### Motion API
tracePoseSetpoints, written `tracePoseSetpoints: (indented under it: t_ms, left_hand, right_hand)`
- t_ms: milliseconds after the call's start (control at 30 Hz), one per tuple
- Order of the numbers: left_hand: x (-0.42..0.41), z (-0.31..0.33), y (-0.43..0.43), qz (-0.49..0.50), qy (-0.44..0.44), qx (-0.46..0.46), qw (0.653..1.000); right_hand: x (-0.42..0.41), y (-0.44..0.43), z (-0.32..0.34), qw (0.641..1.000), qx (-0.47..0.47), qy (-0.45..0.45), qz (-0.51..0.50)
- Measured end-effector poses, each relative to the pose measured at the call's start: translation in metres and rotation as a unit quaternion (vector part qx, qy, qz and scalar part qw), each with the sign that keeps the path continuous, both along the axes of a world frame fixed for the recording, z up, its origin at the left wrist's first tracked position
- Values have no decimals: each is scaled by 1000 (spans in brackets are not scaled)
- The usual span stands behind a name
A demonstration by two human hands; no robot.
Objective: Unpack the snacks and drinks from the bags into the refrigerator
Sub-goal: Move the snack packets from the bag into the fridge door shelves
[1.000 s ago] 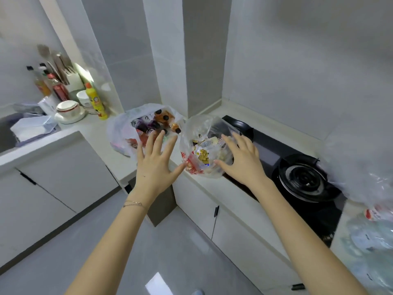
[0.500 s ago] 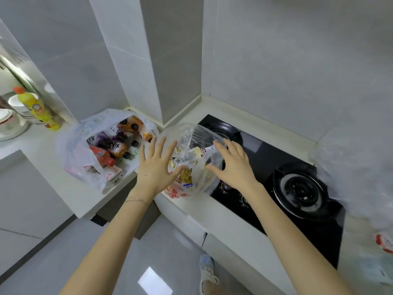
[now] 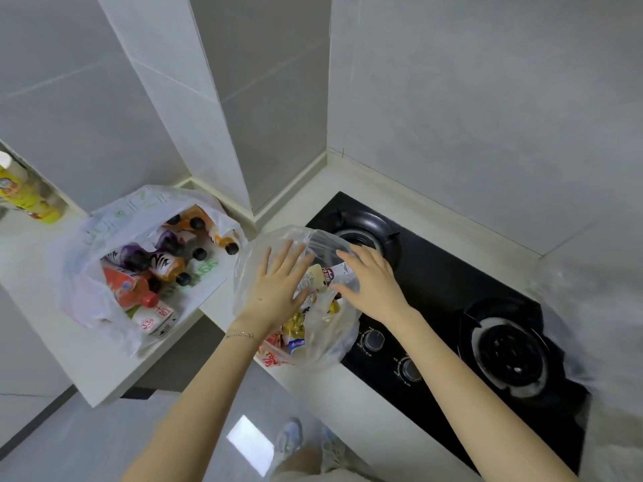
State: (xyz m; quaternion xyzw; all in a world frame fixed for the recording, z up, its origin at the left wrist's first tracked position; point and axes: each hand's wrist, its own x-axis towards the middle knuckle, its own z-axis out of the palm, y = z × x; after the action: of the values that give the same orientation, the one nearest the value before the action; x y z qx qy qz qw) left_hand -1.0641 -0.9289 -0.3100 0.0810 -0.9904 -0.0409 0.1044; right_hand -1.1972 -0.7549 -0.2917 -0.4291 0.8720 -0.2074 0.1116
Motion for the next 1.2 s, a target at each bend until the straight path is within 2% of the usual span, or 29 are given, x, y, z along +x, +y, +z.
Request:
tracePoseSetpoints:
  t_ms: [267, 533, 867, 1000, 1067, 1200]
  left_hand:
    - [-33, -35, -34, -76, -68, 4, 995]
    - [-53, -62, -71, -47, -155, 0, 987]
    - [-68, -82, -93, -50, -214, -1, 976]
    - [-71, -85, -95, -44, -208, 5, 977]
    - [-70, -85, -96, -34, -234, 24, 971]
    - [-67, -80, -92, -12, -265, 73, 961]
  right_hand:
    - [-25, -24, -28, 1000, 26, 2, 12]
    - [-41, -46, -56, 988, 151, -28, -14]
    - [-76, -40, -64, 971, 226, -30, -74]
    - [-78, -39, -64, 969, 233, -21, -78]
    - [-76, -40, -66, 969, 233, -28, -79]
    - [-65, -45, -71, 986, 160, 7, -36]
